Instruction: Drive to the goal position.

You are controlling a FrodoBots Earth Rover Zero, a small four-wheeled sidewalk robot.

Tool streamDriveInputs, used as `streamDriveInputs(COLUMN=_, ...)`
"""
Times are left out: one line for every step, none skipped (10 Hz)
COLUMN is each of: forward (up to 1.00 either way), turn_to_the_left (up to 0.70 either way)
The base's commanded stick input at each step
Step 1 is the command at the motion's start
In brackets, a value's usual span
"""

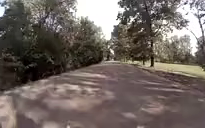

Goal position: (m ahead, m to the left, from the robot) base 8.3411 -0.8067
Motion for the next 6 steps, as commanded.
streamDriveInputs(forward=0.7, turn_to_the_left=0.0)
streamDriveInputs(forward=0.7, turn_to_the_left=0.0)
streamDriveInputs(forward=0.7, turn_to_the_left=0.0)
streamDriveInputs(forward=0.7, turn_to_the_left=0.0)
streamDriveInputs(forward=0.7, turn_to_the_left=0.0)
streamDriveInputs(forward=0.7, turn_to_the_left=0.0)
